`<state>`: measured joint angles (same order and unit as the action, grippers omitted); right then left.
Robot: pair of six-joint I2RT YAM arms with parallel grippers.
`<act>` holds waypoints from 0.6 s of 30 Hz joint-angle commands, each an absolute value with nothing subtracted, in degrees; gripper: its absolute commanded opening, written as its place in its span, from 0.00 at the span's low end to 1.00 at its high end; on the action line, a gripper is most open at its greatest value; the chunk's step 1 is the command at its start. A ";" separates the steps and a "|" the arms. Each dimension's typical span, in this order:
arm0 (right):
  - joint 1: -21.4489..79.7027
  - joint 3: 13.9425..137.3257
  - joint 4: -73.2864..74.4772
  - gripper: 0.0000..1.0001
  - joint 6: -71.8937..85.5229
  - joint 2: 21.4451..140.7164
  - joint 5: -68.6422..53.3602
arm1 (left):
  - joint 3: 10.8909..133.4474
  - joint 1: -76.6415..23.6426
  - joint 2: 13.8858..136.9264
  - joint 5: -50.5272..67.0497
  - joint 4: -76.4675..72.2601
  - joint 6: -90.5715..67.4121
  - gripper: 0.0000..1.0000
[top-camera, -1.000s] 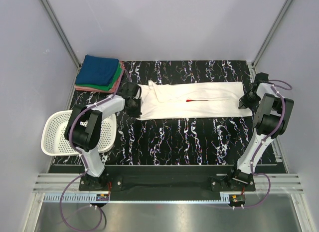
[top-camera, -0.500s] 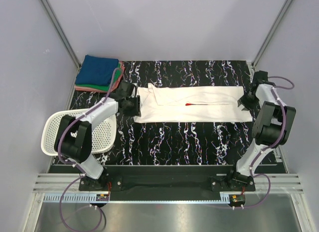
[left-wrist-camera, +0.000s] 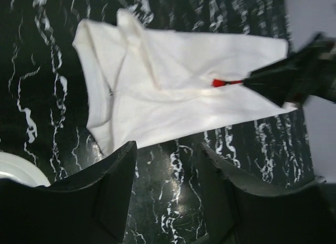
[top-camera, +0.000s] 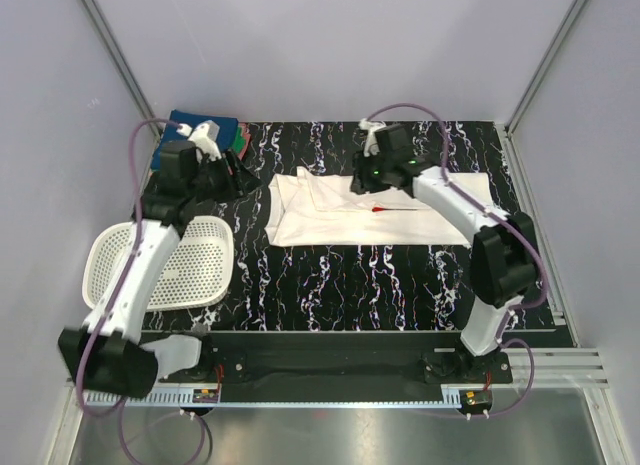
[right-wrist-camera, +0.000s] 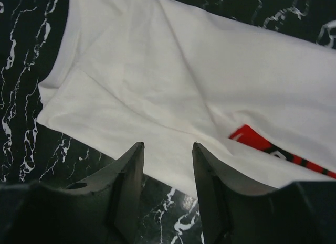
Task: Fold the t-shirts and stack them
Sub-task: Fold the tshirt
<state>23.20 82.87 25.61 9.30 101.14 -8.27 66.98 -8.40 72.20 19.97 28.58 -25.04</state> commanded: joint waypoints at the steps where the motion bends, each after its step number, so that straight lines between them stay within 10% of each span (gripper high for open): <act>1: 28.62 90.07 22.23 0.50 2.21 106.77 -5.81 | 69.17 -8.96 61.56 23.39 27.51 -24.96 0.54; 18: 43.50 104.59 22.59 0.53 -10.63 128.75 18.52 | 63.81 -8.96 49.31 9.76 30.32 -21.27 0.58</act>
